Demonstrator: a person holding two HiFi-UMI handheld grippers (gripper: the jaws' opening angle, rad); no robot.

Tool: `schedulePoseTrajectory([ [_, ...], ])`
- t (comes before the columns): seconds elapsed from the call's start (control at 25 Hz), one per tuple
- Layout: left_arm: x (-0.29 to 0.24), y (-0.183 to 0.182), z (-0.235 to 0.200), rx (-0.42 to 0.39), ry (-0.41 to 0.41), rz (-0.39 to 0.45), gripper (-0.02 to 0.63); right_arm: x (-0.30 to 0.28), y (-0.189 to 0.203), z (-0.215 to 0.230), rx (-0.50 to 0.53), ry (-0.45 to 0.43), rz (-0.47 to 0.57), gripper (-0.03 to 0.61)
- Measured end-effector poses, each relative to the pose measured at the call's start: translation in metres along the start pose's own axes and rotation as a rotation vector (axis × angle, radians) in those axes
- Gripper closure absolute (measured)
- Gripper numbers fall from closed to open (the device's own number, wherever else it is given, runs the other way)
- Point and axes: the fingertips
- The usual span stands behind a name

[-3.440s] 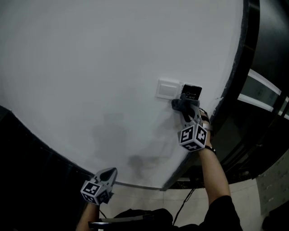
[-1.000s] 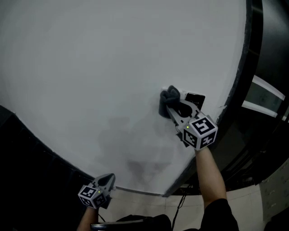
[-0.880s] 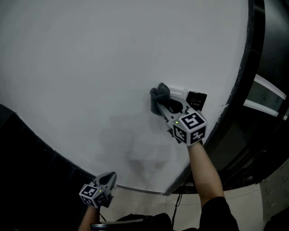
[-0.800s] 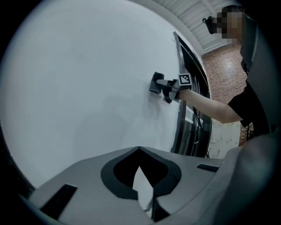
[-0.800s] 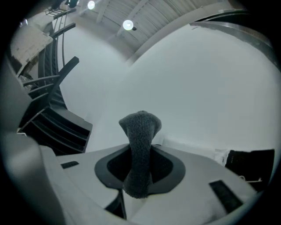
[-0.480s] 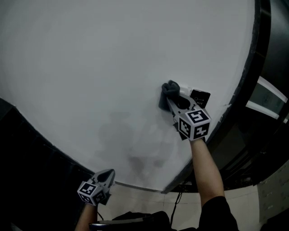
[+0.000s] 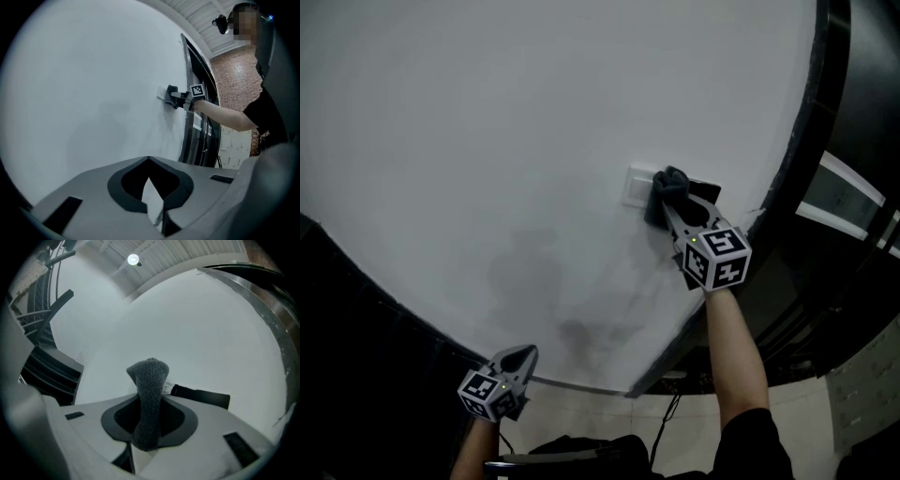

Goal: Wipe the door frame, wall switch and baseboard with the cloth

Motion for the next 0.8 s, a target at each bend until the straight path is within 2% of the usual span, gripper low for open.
schedulePoseTrajectory([
  [0.24, -0.008, 0.003, 0.006, 0.002, 0.014, -0.010, 0.623, 0.015, 0.005, 0.022, -0.014, 0.026, 0.007, 0.488],
  [0.44, -0.014, 0.000, 0.012, 0.008, 0.021, 0.004, 0.623, 0.027, 0.011, 0.035, 0.018, 0.050, 0.002, 0.488],
  [0.6, -0.013, -0.006, 0.013, 0.066, 0.023, 0.035, 0.623, 0.040, 0.016, 0.053, -0.032, 0.071, 0.016, 0.486],
  [0.8, -0.016, -0.015, 0.018, 0.069, 0.027, 0.049, 0.623, 0.053, 0.024, 0.071, -0.054, 0.096, 0.006, 0.486],
])
Point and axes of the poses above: the fingertips, and each gripper's own axes: x backward along the fingers, z to its right, y out of its underside, and after that the axes turned 2 degrees about -x, right-handed
